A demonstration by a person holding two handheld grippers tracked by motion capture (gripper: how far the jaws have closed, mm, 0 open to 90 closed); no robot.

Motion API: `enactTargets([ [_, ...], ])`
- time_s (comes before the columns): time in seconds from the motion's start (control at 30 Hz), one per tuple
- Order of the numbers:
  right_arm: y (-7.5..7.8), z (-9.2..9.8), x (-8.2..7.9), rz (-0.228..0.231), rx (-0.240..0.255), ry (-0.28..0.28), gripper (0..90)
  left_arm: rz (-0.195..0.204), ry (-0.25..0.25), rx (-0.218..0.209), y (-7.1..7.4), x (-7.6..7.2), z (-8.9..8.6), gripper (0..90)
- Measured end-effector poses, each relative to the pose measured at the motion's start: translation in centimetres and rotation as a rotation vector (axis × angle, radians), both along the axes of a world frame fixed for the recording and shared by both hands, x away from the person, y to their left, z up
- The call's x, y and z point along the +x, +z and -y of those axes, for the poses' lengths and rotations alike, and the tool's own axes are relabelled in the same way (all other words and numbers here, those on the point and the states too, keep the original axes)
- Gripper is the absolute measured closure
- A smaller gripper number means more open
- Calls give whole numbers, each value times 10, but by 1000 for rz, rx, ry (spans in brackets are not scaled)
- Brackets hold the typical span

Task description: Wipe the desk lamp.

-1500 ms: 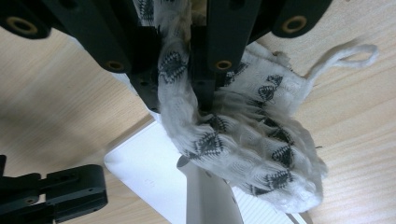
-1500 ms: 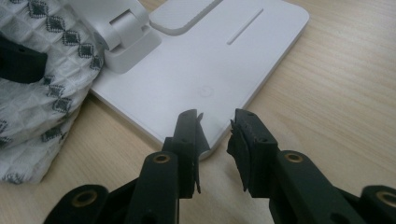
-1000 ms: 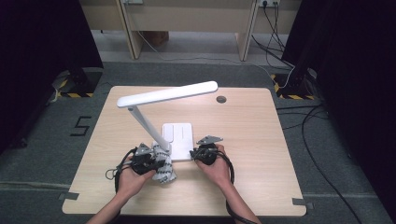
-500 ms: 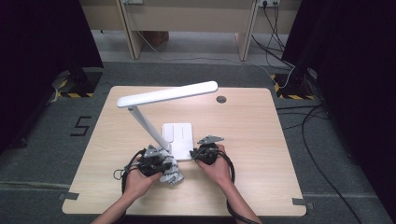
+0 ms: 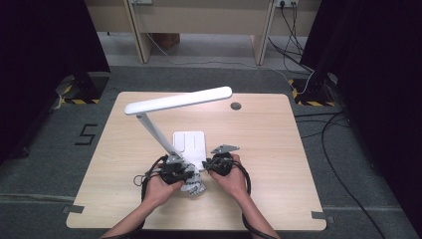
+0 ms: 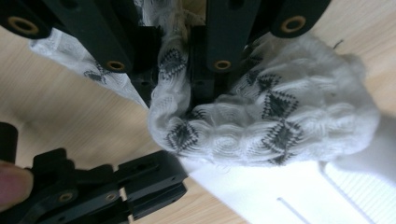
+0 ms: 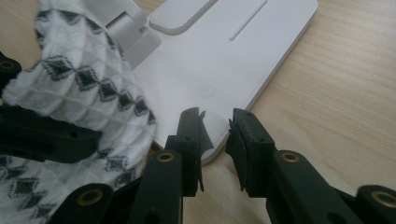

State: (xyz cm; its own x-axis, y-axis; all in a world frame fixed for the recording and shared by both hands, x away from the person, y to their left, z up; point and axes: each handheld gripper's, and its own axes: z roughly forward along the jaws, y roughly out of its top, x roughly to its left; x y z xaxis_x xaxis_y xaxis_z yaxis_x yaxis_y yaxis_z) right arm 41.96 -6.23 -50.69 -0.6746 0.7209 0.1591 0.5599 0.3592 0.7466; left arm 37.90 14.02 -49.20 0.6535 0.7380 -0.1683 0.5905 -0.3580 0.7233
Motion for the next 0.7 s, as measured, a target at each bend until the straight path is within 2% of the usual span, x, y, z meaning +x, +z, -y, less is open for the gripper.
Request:
enactTargets([
  [0.13, 1, 3, -1, -1, -13, 3, 692, 5, -14, -7, 1, 3, 9, 777],
  [0.23, 3, 11, -1, 2, -60, -4, 663, 10, -30, -14, 2, 5, 16, 776],
  [0.3, 3, 17, -2, 4, -57, -23, 652, 20, -49, -27, 3, 5, 21, 775],
  [0.47, 9, 36, -7, 42, -44, -65, 632, 31, -64, -40, 4, 4, 26, 773],
  [0.57, 12, 43, -12, 60, -28, -85, 623, 31, -66, -41, 9, -4, 19, 774],
  [0.63, 13, 46, -15, 70, -20, -92, 619, 27, -62, -13, 12, -12, 5, 774],
  [0.7, 13, 46, -17, 75, -13, -92, 617, 22, -49, -4, 14, -18, -9, 775],
])
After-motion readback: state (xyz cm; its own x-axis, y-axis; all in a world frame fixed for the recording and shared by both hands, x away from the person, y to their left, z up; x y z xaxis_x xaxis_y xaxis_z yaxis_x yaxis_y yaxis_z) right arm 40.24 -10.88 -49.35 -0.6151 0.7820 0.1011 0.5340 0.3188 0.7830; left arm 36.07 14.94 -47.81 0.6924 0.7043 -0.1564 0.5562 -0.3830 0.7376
